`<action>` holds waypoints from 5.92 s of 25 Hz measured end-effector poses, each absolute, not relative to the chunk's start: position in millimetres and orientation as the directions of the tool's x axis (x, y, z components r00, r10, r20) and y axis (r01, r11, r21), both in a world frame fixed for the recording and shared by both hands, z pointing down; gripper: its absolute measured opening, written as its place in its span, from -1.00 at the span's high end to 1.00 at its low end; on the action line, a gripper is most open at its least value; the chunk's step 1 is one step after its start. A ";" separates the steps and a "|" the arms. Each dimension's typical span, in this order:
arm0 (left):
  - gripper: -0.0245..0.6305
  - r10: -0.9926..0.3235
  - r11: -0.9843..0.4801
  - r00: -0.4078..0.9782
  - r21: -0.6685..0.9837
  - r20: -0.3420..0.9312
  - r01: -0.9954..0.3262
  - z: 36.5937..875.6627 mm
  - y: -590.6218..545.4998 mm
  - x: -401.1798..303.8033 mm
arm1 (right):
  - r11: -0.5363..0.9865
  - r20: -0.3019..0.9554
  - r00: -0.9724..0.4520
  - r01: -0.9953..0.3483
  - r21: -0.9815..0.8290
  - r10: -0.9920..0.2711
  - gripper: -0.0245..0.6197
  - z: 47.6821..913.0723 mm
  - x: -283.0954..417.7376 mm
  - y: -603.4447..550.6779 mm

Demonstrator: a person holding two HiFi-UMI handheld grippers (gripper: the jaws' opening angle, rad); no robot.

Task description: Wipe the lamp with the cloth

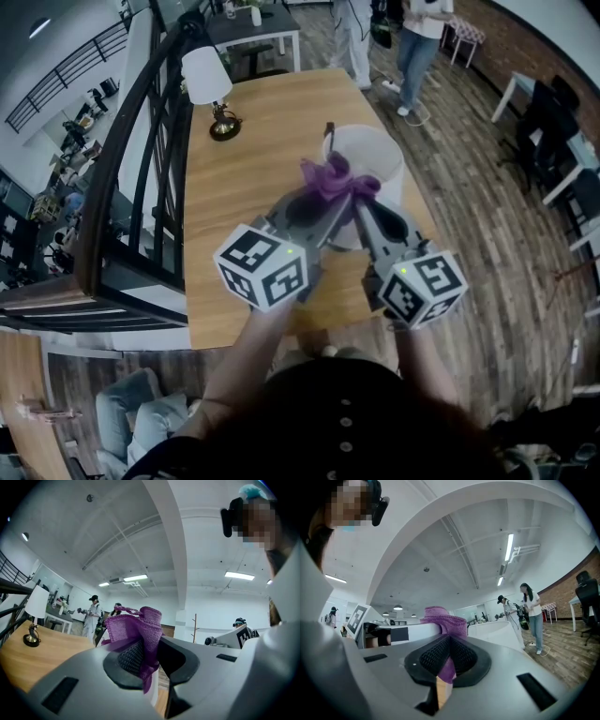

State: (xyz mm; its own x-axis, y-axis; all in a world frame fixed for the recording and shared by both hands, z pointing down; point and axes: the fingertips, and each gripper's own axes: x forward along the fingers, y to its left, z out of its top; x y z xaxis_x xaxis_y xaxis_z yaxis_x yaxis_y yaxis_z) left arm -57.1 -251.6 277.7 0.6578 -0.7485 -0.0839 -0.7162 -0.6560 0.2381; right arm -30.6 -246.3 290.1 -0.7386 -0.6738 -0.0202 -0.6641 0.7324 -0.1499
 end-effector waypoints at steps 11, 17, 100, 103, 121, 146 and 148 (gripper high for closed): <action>0.69 -0.751 -0.645 0.658 0.262 -0.047 -0.718 297.1 -245.3 -56.0 | 0.728 0.002 -0.739 -0.664 -0.167 -0.674 0.89 302.0 -30.7 -240.3; 0.69 -0.750 -0.638 0.661 0.285 -0.018 -0.715 312.5 -240.9 -54.3 | 0.717 0.026 -0.734 -0.670 -0.193 -0.678 0.89 316.2 -29.2 -238.1; 0.69 -0.711 -0.689 0.703 0.221 -0.019 -0.691 283.7 -243.5 17.1 | 0.655 -0.070 -0.654 -0.735 -0.176 -0.753 0.89 286.2 42.0 -247.4; 0.69 -0.724 -0.674 0.689 0.228 -0.020 -0.702 282.1 -249.8 19.3 | 0.653 -0.070 -0.652 -0.737 -0.175 -0.755 0.89 284.4 43.9 -254.5; 0.69 -0.750 -0.640 0.662 0.265 -0.011 -0.721 293.6 -259.8 23.4 | 0.646 -0.038 -0.652 -0.739 -0.191 -0.758 0.89 296.1 47.3 -266.2; 0.69 -0.727 -0.626 0.680 0.313 0.097 -0.714 342.9 -259.1 42.4 | 0.558 0.062 -0.592 -0.785 -0.268 -0.803 0.89 346.0 67.1 -267.0; 0.69 -0.727 -0.621 0.679 0.321 0.106 -0.715 348.9 -258.0 42.4 | 0.552 0.075 -0.588 -0.789 -0.270 -0.805 0.89 352.2 67.4 -266.3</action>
State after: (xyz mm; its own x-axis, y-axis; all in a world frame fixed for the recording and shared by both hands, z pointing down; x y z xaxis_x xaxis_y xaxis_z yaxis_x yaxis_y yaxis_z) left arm 42.4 -258.0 348.9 0.6786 -0.7268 0.1062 -0.7151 -0.6208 0.3214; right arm 67.4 -266.3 352.2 -0.5885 -0.8050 0.0751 -0.7891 0.5517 -0.2701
